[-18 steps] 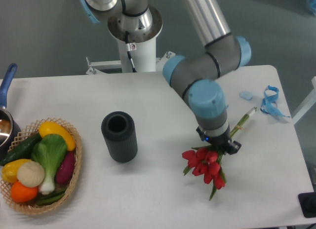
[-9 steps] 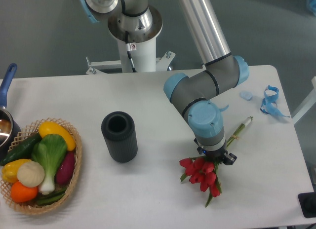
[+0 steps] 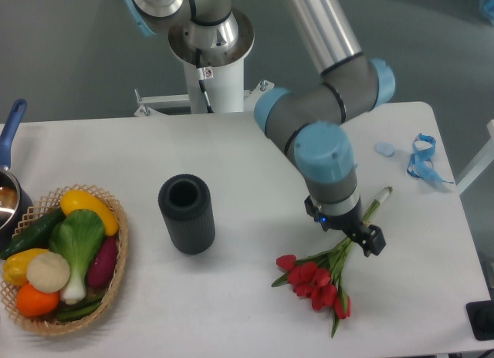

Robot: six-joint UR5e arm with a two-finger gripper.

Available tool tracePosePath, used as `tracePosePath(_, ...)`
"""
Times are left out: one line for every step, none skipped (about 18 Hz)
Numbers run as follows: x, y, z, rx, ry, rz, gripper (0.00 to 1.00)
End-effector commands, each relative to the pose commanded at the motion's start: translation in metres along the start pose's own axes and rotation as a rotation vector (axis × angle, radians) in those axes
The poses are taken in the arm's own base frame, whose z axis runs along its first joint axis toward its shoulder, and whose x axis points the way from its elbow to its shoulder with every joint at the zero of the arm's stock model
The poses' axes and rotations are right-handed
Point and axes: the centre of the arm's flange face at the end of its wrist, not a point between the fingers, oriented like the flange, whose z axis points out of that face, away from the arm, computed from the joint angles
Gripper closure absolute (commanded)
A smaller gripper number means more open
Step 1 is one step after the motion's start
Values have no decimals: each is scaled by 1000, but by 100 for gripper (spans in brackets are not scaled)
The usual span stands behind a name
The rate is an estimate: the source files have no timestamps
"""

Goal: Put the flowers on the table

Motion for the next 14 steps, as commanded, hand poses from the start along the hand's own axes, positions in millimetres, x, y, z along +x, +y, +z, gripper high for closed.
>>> tracePosePath(-8,11,-7,23,-5,-5,0)
tracePosePath(-14,23,-18,39,-8,21,0)
tracePosePath(-16,35,-28,48,4,62,0)
tracePosePath(-19,48,-37,56,14,100,0)
tracePosePath(-20,60,-39,71,30,120,0)
tracePosePath(-21,69,-48,94,26,127,0)
tracePosePath(-22,78,-51,116,27,126,0)
tracePosePath(-22,90,-54,131,25,127,0)
tracePosePath(-22,106,-61,142,21,137,0)
tracePosePath(-23,123,-63,153,31,166,0)
tracePosePath(-24,139,-68,158,48,205,0)
tracePosePath(-25,153,-72,154,60,243,0)
tracePosePath(-27,168,-75,154,70,275,0)
tracePosePath(-28,181,-78,156,74,297,0)
